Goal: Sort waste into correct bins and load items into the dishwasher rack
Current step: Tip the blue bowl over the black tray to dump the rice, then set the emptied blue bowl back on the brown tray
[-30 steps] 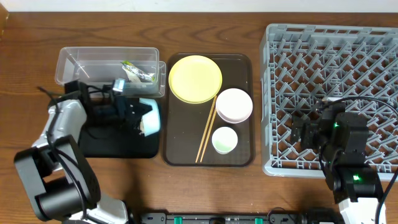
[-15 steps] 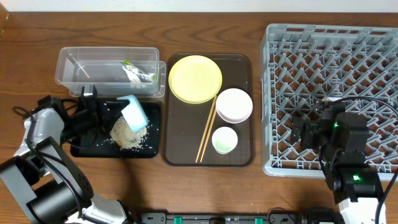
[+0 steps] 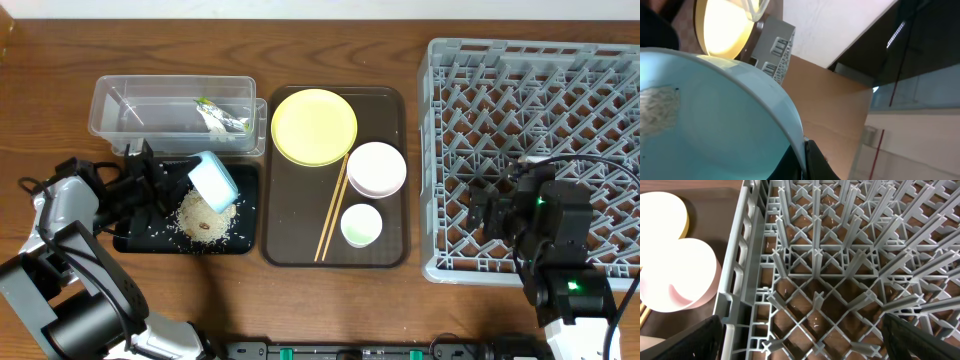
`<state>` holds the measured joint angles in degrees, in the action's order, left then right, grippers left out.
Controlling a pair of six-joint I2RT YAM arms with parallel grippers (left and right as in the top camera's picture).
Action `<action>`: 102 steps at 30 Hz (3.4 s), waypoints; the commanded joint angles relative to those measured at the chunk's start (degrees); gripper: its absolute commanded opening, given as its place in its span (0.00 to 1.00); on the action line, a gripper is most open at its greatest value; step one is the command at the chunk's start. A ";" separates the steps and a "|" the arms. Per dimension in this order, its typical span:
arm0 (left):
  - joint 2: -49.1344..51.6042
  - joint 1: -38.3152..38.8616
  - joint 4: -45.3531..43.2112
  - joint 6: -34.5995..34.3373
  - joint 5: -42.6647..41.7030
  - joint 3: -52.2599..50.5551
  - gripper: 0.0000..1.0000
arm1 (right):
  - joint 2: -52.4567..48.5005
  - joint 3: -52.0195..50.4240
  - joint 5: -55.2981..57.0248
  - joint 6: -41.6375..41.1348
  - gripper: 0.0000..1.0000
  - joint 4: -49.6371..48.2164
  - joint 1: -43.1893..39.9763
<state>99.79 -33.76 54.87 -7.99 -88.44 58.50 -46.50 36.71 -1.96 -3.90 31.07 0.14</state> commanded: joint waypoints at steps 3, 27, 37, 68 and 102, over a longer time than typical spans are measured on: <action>0.09 -0.31 0.20 -4.00 -1.68 -0.26 0.06 | -0.07 1.11 -0.46 -0.76 0.99 0.04 1.01; 0.09 -0.94 -3.13 -8.46 -1.66 -0.26 0.06 | -0.07 1.11 -0.44 -0.76 0.99 0.20 1.01; -1.70 -0.15 -6.56 -3.98 -1.51 -0.26 0.06 | -0.28 1.11 -0.44 -0.76 0.99 0.46 1.01; -9.66 60.85 -23.39 -3.04 76.11 1.09 0.06 | -0.28 1.11 -0.44 -0.76 0.99 0.44 1.01; -12.98 70.36 -19.80 -1.81 70.93 2.60 0.51 | -0.28 1.11 -0.46 -0.76 0.99 0.48 1.01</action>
<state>84.66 35.20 34.72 -10.28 -17.47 62.11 -46.76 36.71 -1.96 -3.90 31.55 0.14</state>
